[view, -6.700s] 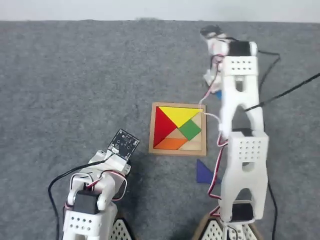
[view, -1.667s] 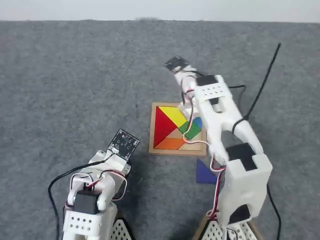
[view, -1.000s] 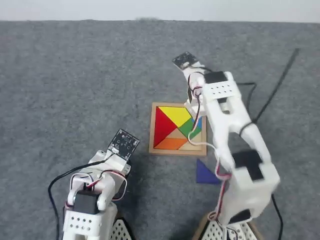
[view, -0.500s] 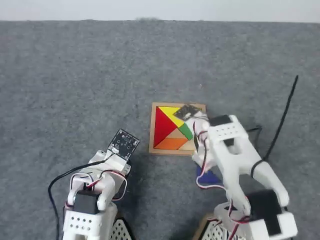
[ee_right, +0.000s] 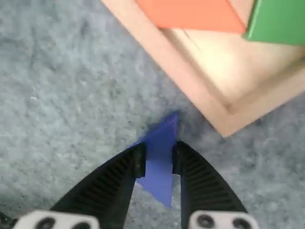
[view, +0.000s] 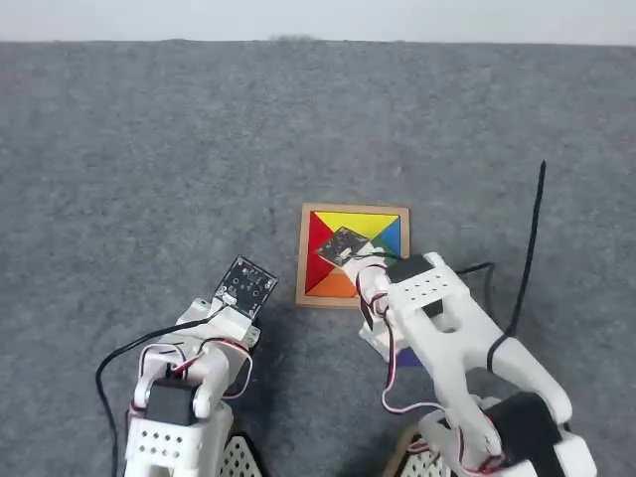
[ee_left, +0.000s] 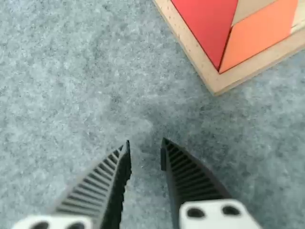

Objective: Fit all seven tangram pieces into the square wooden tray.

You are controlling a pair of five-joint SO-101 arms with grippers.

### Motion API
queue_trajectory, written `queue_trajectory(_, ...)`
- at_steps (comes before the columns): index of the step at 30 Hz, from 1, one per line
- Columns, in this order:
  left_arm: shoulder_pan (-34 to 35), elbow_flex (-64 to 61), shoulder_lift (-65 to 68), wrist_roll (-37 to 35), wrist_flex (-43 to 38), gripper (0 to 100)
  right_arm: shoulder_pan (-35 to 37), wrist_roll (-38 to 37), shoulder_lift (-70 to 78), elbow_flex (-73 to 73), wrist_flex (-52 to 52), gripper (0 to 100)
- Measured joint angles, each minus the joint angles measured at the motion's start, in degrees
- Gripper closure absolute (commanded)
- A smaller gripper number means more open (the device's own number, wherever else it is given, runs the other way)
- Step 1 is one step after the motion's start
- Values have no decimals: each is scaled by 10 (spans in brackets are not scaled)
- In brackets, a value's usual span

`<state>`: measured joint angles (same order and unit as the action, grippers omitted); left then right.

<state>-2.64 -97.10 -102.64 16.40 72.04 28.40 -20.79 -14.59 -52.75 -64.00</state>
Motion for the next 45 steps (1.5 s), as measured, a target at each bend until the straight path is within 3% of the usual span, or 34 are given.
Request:
queue_trajectory(6, 0, 0, 0, 0, 0, 902, 0, 2, 0, 0, 0, 870)
queue_trajectory(14, 0, 0, 0, 0, 0, 902, 1, 2, -1, -5, 1, 749)
queue_trajectory(25, 0, 0, 0, 0, 0, 902, 9, 2, -4, -11, 3, 747)
queue_trajectory(36, 0, 0, 0, 0, 0, 902, 17, 3, -101, -82, 4, 751)
queue_trajectory(43, 0, 0, 0, 0, 0, 902, 72, 3, -108, -109, 4, 920)
queue_trajectory(45, 0, 0, 0, 0, 0, 902, 73, 2, -107, -109, 4, 930)
